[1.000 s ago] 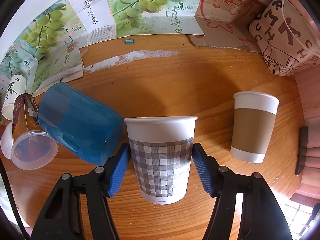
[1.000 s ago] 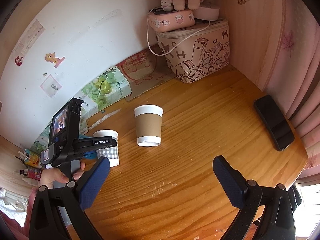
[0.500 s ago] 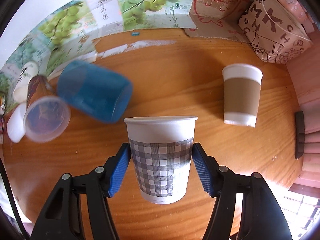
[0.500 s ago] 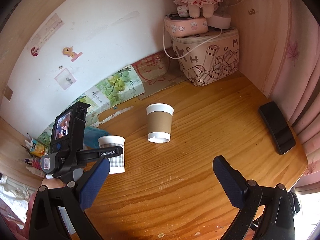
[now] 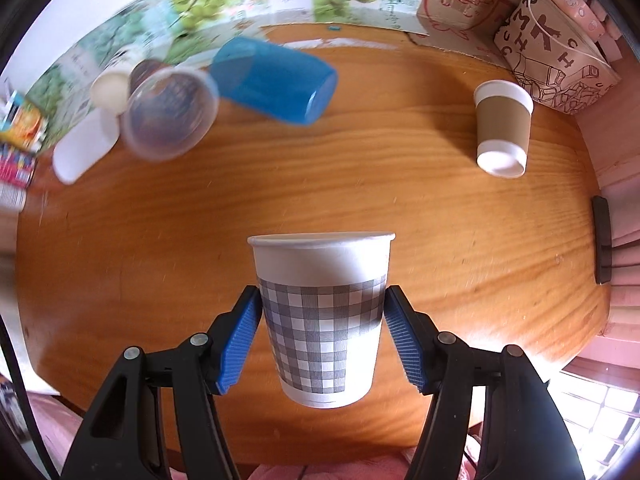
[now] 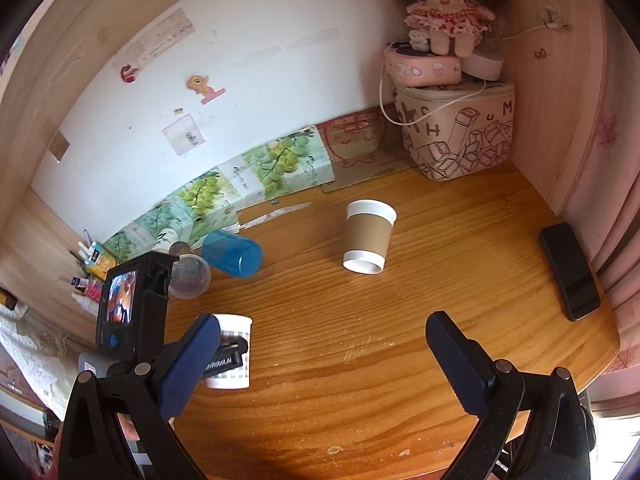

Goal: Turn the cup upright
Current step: 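Lift the checkered cup with the left gripper and rotate it rim up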

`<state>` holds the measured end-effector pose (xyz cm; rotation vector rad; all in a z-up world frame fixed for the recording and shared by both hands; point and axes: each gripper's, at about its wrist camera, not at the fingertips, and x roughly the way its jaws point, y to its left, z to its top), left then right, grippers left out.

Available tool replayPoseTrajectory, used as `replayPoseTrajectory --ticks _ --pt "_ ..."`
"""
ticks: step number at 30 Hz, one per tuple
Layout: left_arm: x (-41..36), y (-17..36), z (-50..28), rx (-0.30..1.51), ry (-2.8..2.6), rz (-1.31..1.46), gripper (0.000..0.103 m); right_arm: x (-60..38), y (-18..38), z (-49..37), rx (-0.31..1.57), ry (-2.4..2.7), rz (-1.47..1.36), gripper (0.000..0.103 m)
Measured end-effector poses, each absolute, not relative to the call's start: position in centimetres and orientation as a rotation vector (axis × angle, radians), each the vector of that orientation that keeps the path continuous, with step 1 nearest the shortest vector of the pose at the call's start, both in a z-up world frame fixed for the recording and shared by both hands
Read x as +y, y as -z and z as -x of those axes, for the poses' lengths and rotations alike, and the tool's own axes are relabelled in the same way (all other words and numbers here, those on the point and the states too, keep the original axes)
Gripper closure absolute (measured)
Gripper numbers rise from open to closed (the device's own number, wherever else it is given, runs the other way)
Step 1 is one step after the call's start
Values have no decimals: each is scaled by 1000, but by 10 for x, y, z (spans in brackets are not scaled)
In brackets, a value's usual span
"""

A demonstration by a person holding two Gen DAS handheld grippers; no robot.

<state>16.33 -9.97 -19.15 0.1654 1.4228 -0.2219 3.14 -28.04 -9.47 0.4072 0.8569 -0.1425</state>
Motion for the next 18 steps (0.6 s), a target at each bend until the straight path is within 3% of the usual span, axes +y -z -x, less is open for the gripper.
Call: replayPoseTrajectory --ticks 18 --pt "-67 210 -101 1482 186 -53 35 -249 101 2 898 61 -343 0"
